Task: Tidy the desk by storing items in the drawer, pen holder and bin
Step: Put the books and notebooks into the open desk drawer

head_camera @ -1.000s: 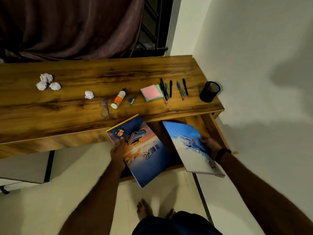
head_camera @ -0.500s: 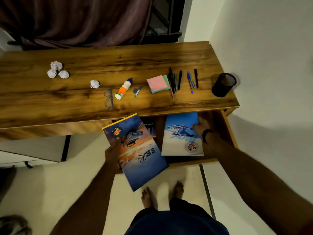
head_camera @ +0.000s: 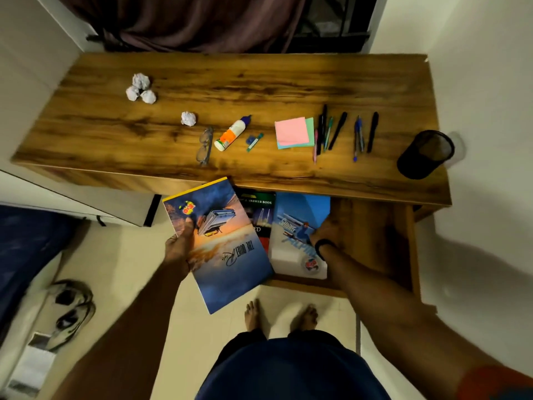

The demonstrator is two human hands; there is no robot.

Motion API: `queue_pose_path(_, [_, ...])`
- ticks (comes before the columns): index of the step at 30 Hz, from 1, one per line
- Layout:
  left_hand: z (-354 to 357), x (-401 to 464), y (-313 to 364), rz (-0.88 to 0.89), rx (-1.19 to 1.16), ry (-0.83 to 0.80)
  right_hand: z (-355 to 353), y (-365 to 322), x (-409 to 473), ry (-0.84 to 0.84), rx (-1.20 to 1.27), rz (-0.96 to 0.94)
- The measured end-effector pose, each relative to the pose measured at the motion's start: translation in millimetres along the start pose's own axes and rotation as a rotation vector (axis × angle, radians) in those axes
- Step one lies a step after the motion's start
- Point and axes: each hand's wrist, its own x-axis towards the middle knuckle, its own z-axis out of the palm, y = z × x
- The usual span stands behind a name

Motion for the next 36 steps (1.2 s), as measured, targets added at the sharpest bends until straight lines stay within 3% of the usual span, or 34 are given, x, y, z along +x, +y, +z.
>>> queue_pose_path(3, [6,-4,2,-0.005,-0.028,-0.004,-26,-8,-27,0.092,-0.054,-0.026])
queue_pose_path(5, [18,-8,8,0.003,-0.048,-0.014,-33,-19,-45,0.221,0.205,-0.234])
queue_pose_path(6, [24,-11,11,0.001,-0.064,-0.010,-36,-24,-57,0.176,0.408,-0.340])
queue_pose_path(7, [31,-14,15,0.007,-0.101,-0.030,-37,-28,-66,0.028,0.654,-0.391])
queue_pose_path(10, [49,-9,27,0.019,-0.239,-0.154,-40,-32,-94,-0.629,1.211,-0.274])
queue_pose_path(12, [60,10,32,0.031,-0.273,-0.309,-43,-32,-109,-0.769,1.348,-0.263])
queue_pose_path(14, [73,0,42,0.059,-0.178,-0.444,-52,-39,-117,-0.750,1.462,-0.289])
queue_pose_path(17, [85,-13,42,0.037,-0.100,-0.557,-67,-59,-112,-0.573,1.597,-0.232])
queue_pose_path(20, [84,-5,35,-0.036,-0.174,-0.559,-92,-69,-97,-0.384,1.655,-0.205])
queue_pose_path(25, [48,20,28,-0.142,-0.292,-0.499,-127,-62,-94,-0.301,1.736,-0.243])
queue_pose_path(27, [45,22,25,-0.128,-0.129,-0.524,-132,-55,-101,-0.284,1.780,-0.223])
queue_pose_path(32, [72,8,25,0.133,0.233,-0.707,-135,-46,-124,-0.262,1.724,-0.141])
queue_pose_path(36, [92,-18,21,-0.015,0.449,-0.893,-123,-34,-129,-0.155,1.579,-0.034])
